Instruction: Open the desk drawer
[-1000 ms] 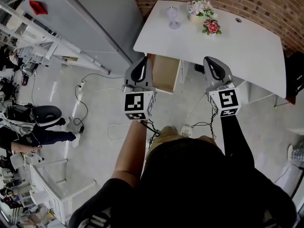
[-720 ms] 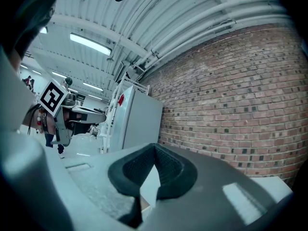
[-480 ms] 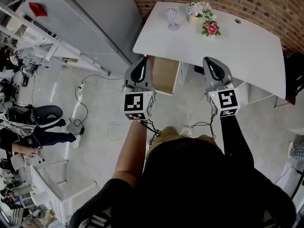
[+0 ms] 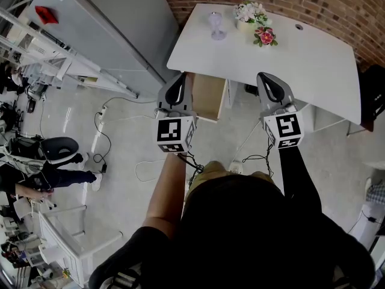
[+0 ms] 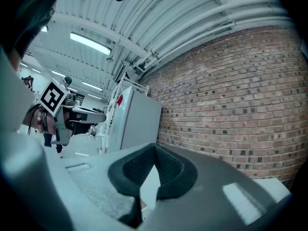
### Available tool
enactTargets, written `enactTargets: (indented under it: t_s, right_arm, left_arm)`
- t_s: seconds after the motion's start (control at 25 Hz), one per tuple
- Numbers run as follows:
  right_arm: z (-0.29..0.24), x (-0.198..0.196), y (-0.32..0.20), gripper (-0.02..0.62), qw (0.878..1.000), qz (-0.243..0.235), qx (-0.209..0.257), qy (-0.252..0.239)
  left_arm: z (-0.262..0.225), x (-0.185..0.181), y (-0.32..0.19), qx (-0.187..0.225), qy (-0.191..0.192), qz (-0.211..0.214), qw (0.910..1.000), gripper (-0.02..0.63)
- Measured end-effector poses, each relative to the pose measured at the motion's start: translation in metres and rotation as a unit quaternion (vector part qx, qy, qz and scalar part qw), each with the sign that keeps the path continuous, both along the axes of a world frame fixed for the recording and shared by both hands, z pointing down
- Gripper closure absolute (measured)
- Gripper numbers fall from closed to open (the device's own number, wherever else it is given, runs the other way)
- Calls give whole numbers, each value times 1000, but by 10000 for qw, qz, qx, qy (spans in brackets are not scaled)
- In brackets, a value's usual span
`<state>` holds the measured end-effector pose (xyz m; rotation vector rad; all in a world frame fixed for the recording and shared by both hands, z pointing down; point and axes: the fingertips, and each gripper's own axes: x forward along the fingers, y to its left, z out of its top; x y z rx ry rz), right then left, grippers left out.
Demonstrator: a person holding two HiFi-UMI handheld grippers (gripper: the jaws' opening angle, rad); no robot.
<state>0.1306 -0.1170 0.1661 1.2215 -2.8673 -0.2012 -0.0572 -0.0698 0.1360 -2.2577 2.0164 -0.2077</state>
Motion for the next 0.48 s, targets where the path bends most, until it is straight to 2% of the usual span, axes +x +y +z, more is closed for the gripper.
enactTargets:
  t_s: [0.48]
  right_arm:
    - [2,5,0,595,10000,43,-18,27]
  left_arm:
    - [1,4,-2,-7,2,56,10000,598]
